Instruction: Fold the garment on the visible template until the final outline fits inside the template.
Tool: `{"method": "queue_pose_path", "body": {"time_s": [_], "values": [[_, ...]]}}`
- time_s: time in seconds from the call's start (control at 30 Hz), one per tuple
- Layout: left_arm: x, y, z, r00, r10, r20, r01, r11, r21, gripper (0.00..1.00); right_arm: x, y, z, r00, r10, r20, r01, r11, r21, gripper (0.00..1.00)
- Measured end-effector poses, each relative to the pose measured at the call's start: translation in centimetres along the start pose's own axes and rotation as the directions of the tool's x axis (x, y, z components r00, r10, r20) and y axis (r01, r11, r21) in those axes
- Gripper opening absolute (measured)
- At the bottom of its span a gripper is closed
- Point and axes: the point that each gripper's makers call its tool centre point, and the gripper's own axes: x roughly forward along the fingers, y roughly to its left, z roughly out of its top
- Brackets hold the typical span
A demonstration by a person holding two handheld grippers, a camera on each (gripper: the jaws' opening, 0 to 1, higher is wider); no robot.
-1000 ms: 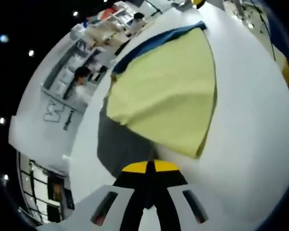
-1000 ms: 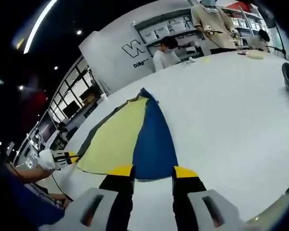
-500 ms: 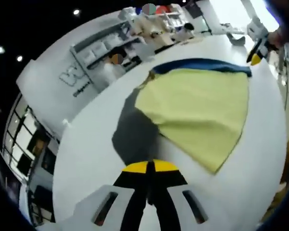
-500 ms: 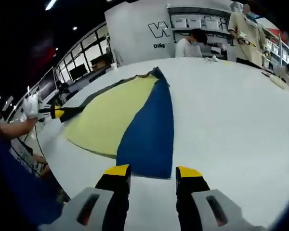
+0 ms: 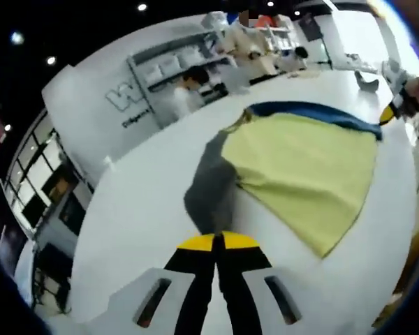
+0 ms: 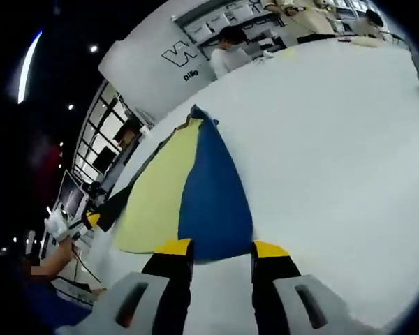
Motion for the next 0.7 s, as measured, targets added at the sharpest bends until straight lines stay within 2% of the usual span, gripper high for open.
{"method": "queue_pose_path", "body": {"time_s": [0.07,0.13,0.17,0.27,0.3,0.37,0.5,0.6,0.7], "values": [[-0.1,0.3,0.2,1.0,0.003,0.002,-0.003,1.0,-0.009,0.04,0.2,0.2,0.1,0.999,0.018,0.027,-0.02,0.998,0.067,0.23],[0.0,0.6,0.1,1.0,0.007,0.0,-0.007,1.0,-0.011,0.04,0.8,-0.9,0.8,0.998,0.021,0.066,-0.031,0.988,0.151,0.19],[0.0,0.8,0.2,1.0,0.007,0.001,-0.007,1.0,-0.025,0.04,0.9,0.0,0.8,0.997,0.021,0.078,-0.034,0.985,0.171,0.17],[-0.3,1.2,0.8,1.0,0.011,0.008,-0.01,0.998,-0.059,0.04,1.2,-0.1,1.1,0.994,0.006,0.11,-0.03,0.976,0.215,0.0],[-0.4,1.4,0.9,1.0,0.015,0.01,-0.014,0.998,-0.067,0.04,1.4,-0.5,1.4,0.993,0.005,0.119,-0.034,0.97,0.239,0.0],[-0.2,2.0,0.5,1.0,0.021,0.014,-0.02,0.997,-0.079,0.04,1.3,-0.7,1.6,0.993,0.0,0.122,-0.03,0.969,0.246,0.0],[0.0,3.7,0.9,0.999,0.03,0.018,-0.028,0.991,-0.129,0.04,0.9,-0.5,2.6,0.994,-0.003,0.112,-0.019,0.98,0.198,0.0],[0.0,5.4,1.4,0.999,0.037,0.021,-0.033,0.984,-0.178,0.04,-0.3,-1.0,5.1,0.991,-0.014,0.133,-0.008,0.987,0.162,0.0],[0.0,8.2,1.8,0.998,0.063,0.021,-0.057,0.972,-0.229,0.04,-1.2,-2.0,6.8,0.991,-0.036,0.127,0.021,0.993,0.118,0.0]]}}
